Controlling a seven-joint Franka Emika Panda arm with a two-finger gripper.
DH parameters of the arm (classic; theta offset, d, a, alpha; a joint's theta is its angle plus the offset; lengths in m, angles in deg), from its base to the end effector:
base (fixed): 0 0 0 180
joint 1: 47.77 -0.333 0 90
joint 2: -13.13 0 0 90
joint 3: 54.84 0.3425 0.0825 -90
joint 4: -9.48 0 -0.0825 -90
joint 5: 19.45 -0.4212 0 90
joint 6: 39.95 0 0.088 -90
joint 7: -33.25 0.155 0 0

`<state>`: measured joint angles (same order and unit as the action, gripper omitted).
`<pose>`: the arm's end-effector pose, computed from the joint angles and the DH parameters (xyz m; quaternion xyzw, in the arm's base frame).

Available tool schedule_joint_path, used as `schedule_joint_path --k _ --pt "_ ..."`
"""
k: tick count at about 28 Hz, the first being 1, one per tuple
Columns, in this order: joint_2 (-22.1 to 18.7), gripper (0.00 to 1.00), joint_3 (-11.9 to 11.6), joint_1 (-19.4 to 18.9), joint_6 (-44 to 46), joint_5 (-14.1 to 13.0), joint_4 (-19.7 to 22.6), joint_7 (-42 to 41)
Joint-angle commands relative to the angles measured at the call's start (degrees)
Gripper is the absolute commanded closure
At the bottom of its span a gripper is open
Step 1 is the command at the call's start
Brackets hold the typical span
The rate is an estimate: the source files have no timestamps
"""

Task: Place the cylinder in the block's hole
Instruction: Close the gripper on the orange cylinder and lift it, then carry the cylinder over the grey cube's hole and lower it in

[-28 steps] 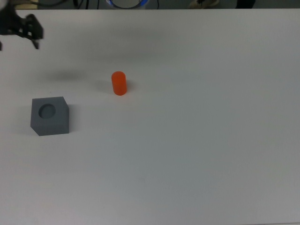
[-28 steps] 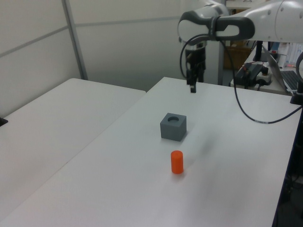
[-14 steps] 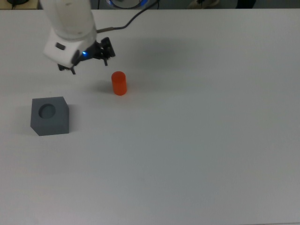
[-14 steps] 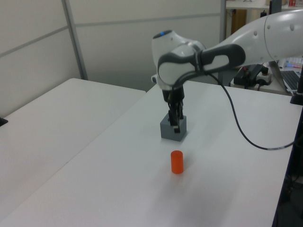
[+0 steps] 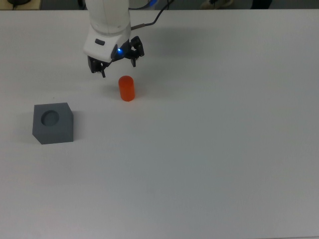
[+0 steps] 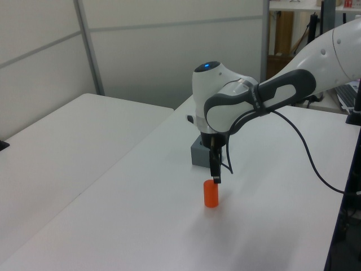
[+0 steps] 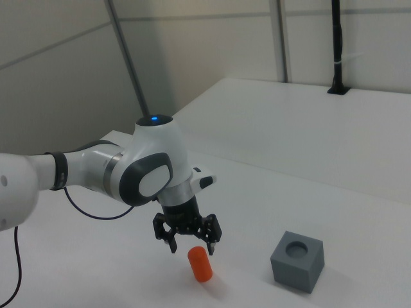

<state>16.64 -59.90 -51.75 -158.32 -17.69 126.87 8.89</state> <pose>0.5880 -0.0137 0.3658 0.9775 0.2091 -0.0250 0.0108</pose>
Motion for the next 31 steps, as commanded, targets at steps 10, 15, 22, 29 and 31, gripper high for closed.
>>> schedule_joint_path --k 10,15,22,29,31 --pt "4.58 0.0 1.02 -1.39 -7.04 2.18 0.29 -0.08" --pt "4.75 0.29 1.02 -1.47 -6.6 4.12 0.29 -0.08" --pt "4.31 0.56 2.25 -1.39 -3.98 4.3 0.64 -0.25" --pt "3.79 0.91 2.43 -1.04 -2.56 3.95 -0.24 0.27" --pt "3.7 0.91 2.34 -0.68 -2.12 3.42 -2.16 0.71"
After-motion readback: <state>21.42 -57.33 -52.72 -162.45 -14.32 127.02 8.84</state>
